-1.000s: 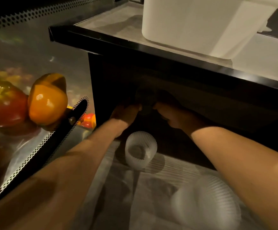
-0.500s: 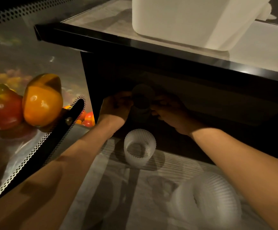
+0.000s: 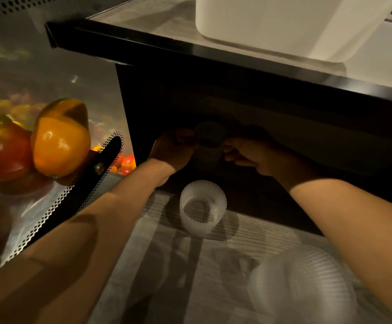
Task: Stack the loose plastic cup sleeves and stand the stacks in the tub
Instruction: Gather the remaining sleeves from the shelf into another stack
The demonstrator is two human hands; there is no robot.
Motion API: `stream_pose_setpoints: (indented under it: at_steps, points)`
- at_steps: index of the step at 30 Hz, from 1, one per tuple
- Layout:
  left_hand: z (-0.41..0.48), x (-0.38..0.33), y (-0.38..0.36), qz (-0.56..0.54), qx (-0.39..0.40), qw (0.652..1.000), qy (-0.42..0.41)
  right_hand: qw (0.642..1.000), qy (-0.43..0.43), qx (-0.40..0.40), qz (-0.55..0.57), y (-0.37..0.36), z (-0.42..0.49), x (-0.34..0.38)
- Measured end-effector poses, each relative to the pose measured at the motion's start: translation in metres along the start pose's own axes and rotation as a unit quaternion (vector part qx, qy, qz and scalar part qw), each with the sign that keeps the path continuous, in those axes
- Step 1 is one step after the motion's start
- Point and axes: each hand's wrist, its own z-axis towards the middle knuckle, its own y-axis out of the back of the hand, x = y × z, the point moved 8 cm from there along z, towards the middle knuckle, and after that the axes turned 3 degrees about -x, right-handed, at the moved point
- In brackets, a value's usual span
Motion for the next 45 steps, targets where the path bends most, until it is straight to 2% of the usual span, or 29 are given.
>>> stream_pose_setpoints:
  at_steps: [5, 7, 11, 14, 16, 19, 21, 24, 33, 36, 39, 45]
  points:
    - [0.001, 0.02, -0.008, 0.013, 0.025, 0.999, 0.045, 1.0, -0.013, 0.01, 0.022, -0.01, 0.0, -0.009]
    - [-0.002, 0.013, -0.007, -0.004, 0.011, 0.999, 0.031, 0.999, -0.005, 0.013, 0.053, -0.013, -0.004, -0.005]
    - [-0.019, -0.022, 0.015, -0.14, -0.028, 0.989, -0.033, 0.994, 0.071, -0.031, 0.071, 0.001, -0.035, 0.026]
    - [-0.053, -0.035, 0.04, -0.158, -0.032, 0.984, -0.077, 0.989, 0.092, -0.019, 0.114, 0.01, -0.07, 0.038]
    - [-0.075, -0.034, 0.051, -0.15, -0.009, 0.986, -0.077, 0.987, 0.087, 0.031, 0.134, 0.01, -0.093, 0.037]
    - [-0.094, -0.03, 0.055, -0.137, 0.038, 0.988, -0.065, 0.985, 0.062, 0.124, 0.103, 0.007, -0.12, 0.026]
    - [-0.103, -0.028, 0.053, -0.119, 0.062, 0.988, -0.076, 0.985, 0.023, 0.147, 0.082, 0.005, -0.128, 0.012]
    - [-0.108, -0.015, 0.049, -0.109, 0.074, 0.99, -0.054, 0.989, -0.007, 0.14, 0.035, 0.002, -0.128, -0.002]
    - [-0.112, 0.015, 0.043, -0.101, 0.041, 0.994, 0.001, 0.994, 0.016, 0.056, -0.089, 0.0, -0.117, -0.019]
    - [-0.122, 0.024, 0.032, -0.061, 0.109, 0.991, 0.044, 0.994, -0.018, 0.081, -0.071, -0.008, -0.119, -0.025]
    - [-0.137, 0.016, 0.03, -0.022, 0.151, 0.988, 0.006, 0.993, -0.018, 0.116, 0.002, -0.01, -0.128, -0.015]
    - [-0.157, -0.036, 0.047, -0.008, 0.126, 0.988, -0.09, 0.993, 0.077, 0.086, -0.032, 0.01, -0.177, 0.026]
